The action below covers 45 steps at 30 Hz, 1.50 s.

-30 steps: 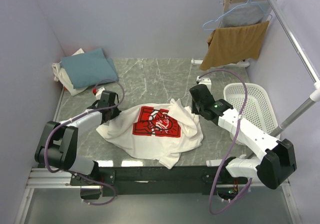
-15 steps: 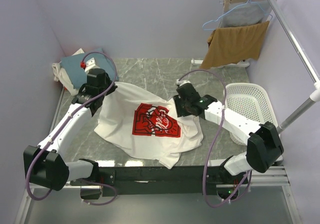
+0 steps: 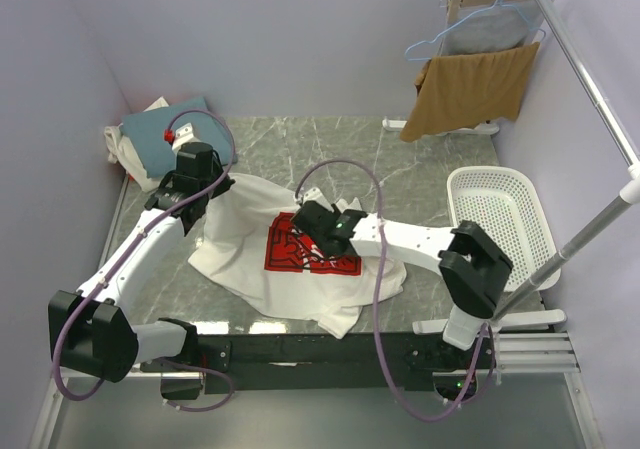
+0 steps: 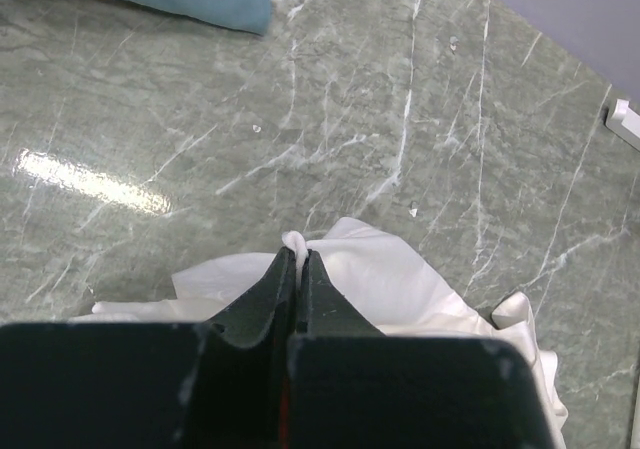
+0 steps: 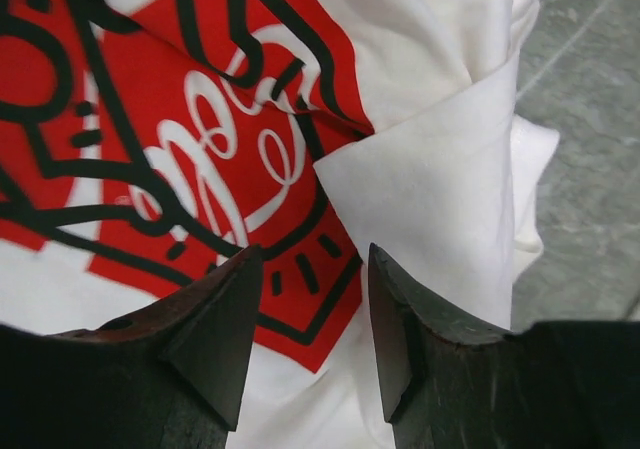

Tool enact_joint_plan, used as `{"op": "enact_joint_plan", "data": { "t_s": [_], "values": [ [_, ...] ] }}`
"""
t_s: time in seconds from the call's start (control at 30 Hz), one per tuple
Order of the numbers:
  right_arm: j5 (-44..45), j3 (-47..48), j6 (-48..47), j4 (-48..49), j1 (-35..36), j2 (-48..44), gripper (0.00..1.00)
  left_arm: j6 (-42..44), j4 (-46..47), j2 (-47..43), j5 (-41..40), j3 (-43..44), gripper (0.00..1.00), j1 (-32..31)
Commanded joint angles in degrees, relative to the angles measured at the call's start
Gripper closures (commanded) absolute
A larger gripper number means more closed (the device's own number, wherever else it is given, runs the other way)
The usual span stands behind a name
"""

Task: Fold and stack the t-shirts
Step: Flatten out the tshirt

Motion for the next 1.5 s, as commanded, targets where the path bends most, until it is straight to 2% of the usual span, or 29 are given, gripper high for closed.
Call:
{"op": "enact_joint_plan", "data": {
  "t_s": [0.0, 0.07, 0.2, 0.27, 0.3, 0.4, 0.43, 0.47, 0.5, 0.6, 0.77, 0.93, 1.03, 1.07, 1.17, 1.27, 1.47],
  "values": [
    [15.18, 1.17, 1.08, -2.84, 2.69, 3.38, 0.47, 1.16, 1.48, -1.41, -0.15, 0.03, 0.99, 0.02],
    [20.53, 0.37, 1.44, -2.32, 2.96, 4.35, 0.46, 1.16, 1.74, -1.5, -0.06, -0.15, 0.99, 0.02],
    [25.48, -0.59, 2.76, -1.44, 2.79, 5.49, 0.46, 1.25, 1.74, -1.5, 0.02, -0.15, 0.99, 0.02],
    [26.53, -0.6, 3.37, -0.65, 2.7, 5.58, 0.51, 1.25, 1.65, -1.59, 0.11, 0.03, 0.99, 0.02],
    [26.36, -0.42, 3.37, -0.64, 2.61, 5.58, 0.6, 1.25, 1.74, -1.59, -0.06, 0.03, 0.99, 0.02],
    [25.84, 0.45, 3.9, -1.17, 1.38, 6.1, 0.72, 1.43, 1.48, -1.77, -0.24, 0.12, 0.99, 0.02],
    [26.27, 0.63, 4.34, -1.35, 1.03, 6.19, 0.79, 1.43, 1.39, -1.94, -0.33, 0.2, 0.99, 0.02],
    [26.45, 0.63, 4.86, -1.52, 0.42, 6.11, 0.96, 1.51, 1.39, -1.94, -0.42, 0.2, 0.99, 0.02],
    [26.19, 0.46, 5.13, -1.52, -0.11, 5.76, 1.0, 1.6, 1.3, -2.03, -0.42, 0.29, 0.99, 0.1],
    [25.13, -1.03, 4.78, 0.06, -1.78, 2.86, 1.0, 1.78, 1.12, -2.12, -0.5, 0.47, 0.99, 0.1],
    [26.53, -1.21, 3.9, -0.38, -3.89, -7.59, 1.0, 3.09, -0.45, -2.56, -0.77, 2.66, 0.99, 0.19],
    [25.66, 3.0, 1.18, -1.08, -10.55, -19.01, 1.0, 5.64, -2.12, -3.87, -2.52, 6.52, 0.99, 0.89],
    [21.72, 5.64, -2.5, -0.73, -12.5, -22.18, 1.0, 6.43, -2.48, -4.84, -2.09, 7.58, 0.99, 1.51],
    [19.44, 6.34, -4.17, -1.78, -12.42, -22.2, 0.9, 6.44, -2.3, -4.93, -1.65, 7.5, 0.99, 1.51],
    [12.84, 8.28, -3.31, -6.16, -10.85, -19.74, 0.5, 5.82, -2.04, -4.84, -0.42, 6.71, 0.99, 1.6],
    [11.78, 5.04, -3.48, -5.05, -6.64, -17.19, 0.42, 4.95, -1.08, -4.76, 0.64, 5.04, 0.99, 1.69],
    [9.31, 0.64, -0.32, -1.7, -1.88, -10.78, 0.41, 4.68, -0.37, -4.41, 1.43, 3.72, 0.99, 1.69]
  ]
}}
